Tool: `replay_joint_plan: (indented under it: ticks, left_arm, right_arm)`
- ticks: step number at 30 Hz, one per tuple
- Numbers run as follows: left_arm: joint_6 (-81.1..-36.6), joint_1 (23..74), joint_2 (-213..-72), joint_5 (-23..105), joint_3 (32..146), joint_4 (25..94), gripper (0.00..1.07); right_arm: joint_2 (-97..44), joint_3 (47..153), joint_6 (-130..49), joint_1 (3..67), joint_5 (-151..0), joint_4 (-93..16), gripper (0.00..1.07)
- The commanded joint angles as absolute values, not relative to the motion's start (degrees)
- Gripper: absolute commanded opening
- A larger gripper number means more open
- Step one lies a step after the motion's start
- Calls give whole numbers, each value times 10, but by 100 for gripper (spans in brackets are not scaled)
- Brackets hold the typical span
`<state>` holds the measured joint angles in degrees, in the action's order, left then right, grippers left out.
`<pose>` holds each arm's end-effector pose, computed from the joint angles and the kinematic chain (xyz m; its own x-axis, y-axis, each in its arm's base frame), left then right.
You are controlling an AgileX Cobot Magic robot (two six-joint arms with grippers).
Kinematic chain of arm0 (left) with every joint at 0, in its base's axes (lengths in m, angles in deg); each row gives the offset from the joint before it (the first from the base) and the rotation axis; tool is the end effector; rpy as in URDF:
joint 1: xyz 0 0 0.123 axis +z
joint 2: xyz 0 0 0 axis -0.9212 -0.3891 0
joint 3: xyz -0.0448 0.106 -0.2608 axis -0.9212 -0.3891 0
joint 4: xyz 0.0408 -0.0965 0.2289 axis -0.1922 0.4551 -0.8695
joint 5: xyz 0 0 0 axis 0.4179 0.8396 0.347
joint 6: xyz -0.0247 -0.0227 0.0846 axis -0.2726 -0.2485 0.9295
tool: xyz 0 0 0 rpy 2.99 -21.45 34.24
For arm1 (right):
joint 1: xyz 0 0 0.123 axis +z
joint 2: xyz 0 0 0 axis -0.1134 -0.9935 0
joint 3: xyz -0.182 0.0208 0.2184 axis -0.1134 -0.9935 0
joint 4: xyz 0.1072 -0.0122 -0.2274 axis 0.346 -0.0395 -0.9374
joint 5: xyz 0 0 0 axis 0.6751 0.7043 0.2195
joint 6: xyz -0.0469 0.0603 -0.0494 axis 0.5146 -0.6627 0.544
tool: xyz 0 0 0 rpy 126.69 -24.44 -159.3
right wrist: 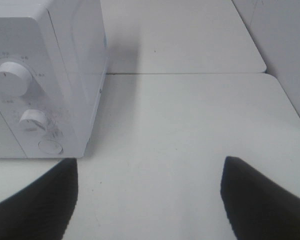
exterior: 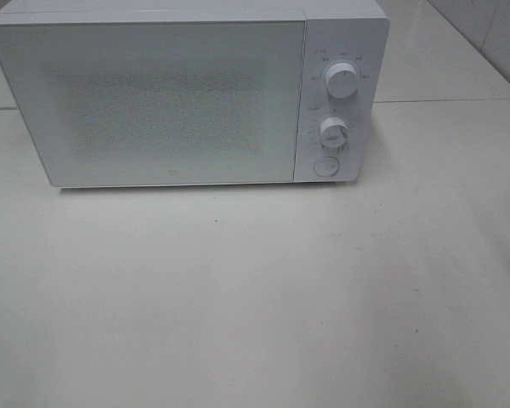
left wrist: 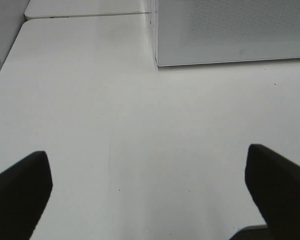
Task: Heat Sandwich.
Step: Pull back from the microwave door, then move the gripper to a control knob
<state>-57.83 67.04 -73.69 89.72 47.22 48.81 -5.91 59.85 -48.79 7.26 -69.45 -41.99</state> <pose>-0.0053 -0.0058 0.2784 -0.4359 0.0478 -0.8987 0.0787 0.9968 0.0148 0.1739 0.0021 0.2836 -0.3162 0.0060 -0.9487 -0.0075 0.9999 0.0088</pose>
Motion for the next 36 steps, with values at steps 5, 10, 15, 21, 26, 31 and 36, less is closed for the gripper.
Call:
replay_joint_plan:
  ticks: [5,10,15,21,26,31,36]
  left_arm:
    - [-581,672,-722,891,470,489,98]
    - [-581,672,-722,891,470,489,98]
    - [-581,672,-722,891,470,489,98]
    - [-581,672,-722,891,470,489,98]
    - [-581,672,-722,891,470,489,98]
    - [-581,672,-722,891,470,489,98]
    - [-581,672,-722,891,470,489,98]
  right_arm:
    - [-159,598,-493,72,-833,-418,76]
    - [-223,597,-475,73,-919,-382,76]
    - [-280,573,-416,95,-1027,-305,76]
    - [-348,558,-336,166,-1122,-200,76]
    - [-407,558,-305,231,-1208,-147,76]
    - [-444,558,-303,283,-1259,-107,76]
    - [-476,558,-294,342,-1305,-65,76]
